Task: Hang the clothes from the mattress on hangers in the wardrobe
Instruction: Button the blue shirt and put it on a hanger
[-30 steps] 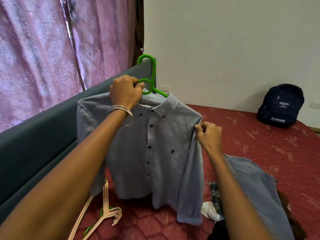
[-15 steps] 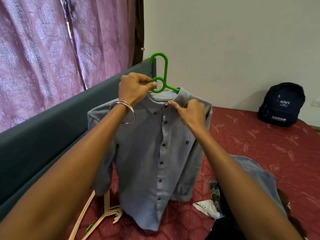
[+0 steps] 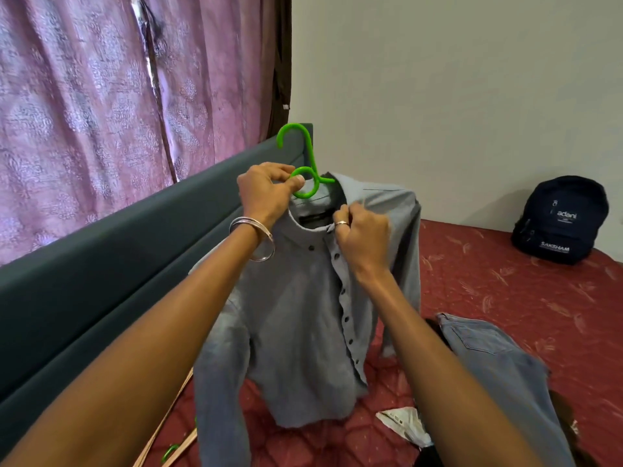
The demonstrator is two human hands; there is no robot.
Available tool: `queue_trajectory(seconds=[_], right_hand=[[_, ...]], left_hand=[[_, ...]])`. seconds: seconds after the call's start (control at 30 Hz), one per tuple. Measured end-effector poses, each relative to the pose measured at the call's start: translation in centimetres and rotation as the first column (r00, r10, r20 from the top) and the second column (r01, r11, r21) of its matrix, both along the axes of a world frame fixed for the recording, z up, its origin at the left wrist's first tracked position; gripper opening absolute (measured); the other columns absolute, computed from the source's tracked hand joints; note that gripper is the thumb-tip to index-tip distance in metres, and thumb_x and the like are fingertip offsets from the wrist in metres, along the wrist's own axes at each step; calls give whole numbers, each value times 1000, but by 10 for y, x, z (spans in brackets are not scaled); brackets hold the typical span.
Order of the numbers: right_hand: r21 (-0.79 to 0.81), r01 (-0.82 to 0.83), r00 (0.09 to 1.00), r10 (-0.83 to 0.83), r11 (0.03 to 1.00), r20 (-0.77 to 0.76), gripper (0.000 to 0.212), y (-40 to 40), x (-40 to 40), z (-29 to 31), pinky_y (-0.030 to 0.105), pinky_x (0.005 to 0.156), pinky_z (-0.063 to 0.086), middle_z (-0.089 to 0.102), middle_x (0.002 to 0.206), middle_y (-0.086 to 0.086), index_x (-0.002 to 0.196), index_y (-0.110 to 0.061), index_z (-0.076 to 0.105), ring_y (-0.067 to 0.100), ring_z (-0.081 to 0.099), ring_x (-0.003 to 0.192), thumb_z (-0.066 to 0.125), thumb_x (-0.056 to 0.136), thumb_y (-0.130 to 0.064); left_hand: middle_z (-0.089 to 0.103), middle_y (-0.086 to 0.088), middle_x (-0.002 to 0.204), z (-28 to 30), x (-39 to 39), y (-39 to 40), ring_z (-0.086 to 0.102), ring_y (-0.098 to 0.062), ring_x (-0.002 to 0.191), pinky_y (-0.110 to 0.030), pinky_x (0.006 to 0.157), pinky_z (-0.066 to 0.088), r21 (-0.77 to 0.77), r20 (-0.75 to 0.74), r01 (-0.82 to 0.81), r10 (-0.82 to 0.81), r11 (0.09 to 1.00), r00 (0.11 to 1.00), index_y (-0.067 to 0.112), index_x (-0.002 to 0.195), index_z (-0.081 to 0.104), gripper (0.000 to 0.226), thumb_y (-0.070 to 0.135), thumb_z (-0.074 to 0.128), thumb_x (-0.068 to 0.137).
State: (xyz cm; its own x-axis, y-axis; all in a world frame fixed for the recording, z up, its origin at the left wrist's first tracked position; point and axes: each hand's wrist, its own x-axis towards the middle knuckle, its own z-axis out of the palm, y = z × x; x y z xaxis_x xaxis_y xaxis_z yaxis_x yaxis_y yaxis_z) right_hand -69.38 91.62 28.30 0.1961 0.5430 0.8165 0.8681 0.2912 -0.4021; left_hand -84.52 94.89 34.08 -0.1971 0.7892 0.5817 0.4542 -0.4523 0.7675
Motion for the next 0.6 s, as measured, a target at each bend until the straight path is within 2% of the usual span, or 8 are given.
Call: queue_trajectory(seconds=[0.1, 0.27, 0.37, 0.4, 0.43, 0.5, 0.57, 0.6], right_hand=[[-89, -65, 998, 66, 994, 6, 33, 2, -1, -25, 34, 43, 36, 58, 52, 24, 59, 3, 58, 40, 54, 44, 51, 84, -18], [-101, -156, 976, 138, 983, -168, 45, 7, 20, -17, 35, 53, 28, 57, 54, 21, 57, -4, 56, 37, 53, 52, 50, 94, -28], [-223, -126, 990, 107, 967, -97, 54, 8, 41, 0, 32, 56, 25, 47, 52, 11, 51, -13, 45, 30, 44, 54, 53, 96, -43], [-200, -90, 993, 71, 976, -96, 54, 8, 48, 6, 31, 55, 25, 49, 54, 12, 52, -12, 46, 31, 45, 55, 54, 94, -45], [-127, -79, 991, 64, 989, -117, 48, 11, 56, 9, 31, 56, 26, 55, 59, 13, 57, -12, 53, 33, 50, 59, 58, 92, -45], [-48, -134, 987, 129, 990, -91, 30, 20, 69, 14, 30, 66, 34, 66, 85, 7, 85, -14, 66, 27, 58, 82, 64, 86, -44], [-224, -210, 969, 233, 952, 83, 42, 31, 83, 12, 36, 83, 39, 64, 113, 1, 118, -23, 61, 23, 55, 106, 65, 83, -45], [-328, -236, 947, 292, 915, 133, 46, 35, 93, 8, 38, 87, 41, 64, 117, 2, 125, -24, 57, 24, 56, 109, 67, 83, -41]], left_hand=[[72, 5, 91, -2, 8, -2, 66, -6, 84, -29, 86, 54, 9, 6, 39, -39, 999, 999, 11, 81, 77, 15, 21, 82, 70], [71, 1, 97, -4, 7, 1, 64, -10, 91, -30, 89, 52, -60, -98, 138, -143, 989, 985, 11, 86, 77, 19, 21, 82, 71], [69, -1, 100, -3, 3, 4, 63, -12, 93, -26, 85, 52, -53, -169, 149, -156, 987, 973, 11, 88, 77, 20, 21, 81, 71], [69, -1, 100, -2, 2, 5, 62, -12, 92, -24, 83, 51, -46, -183, 146, -152, 988, 971, 11, 87, 77, 20, 21, 81, 71], [68, -1, 100, 0, 1, 5, 62, -11, 91, -23, 81, 51, -38, -194, 146, -151, 989, 969, 12, 86, 77, 19, 21, 82, 71], [66, 1, 100, 4, -1, 7, 61, -9, 89, -19, 79, 50, -26, -213, 169, -171, 985, 962, 13, 84, 76, 17, 19, 82, 70], [64, 1, 100, 10, -3, 8, 60, -7, 87, -12, 75, 47, -10, -223, 193, -190, 981, 956, 15, 85, 75, 17, 17, 82, 70], [64, 1, 101, 14, -5, 9, 59, -7, 87, -9, 74, 45, 3, -232, 194, -188, 981, 954, 14, 86, 75, 17, 17, 81, 71]])
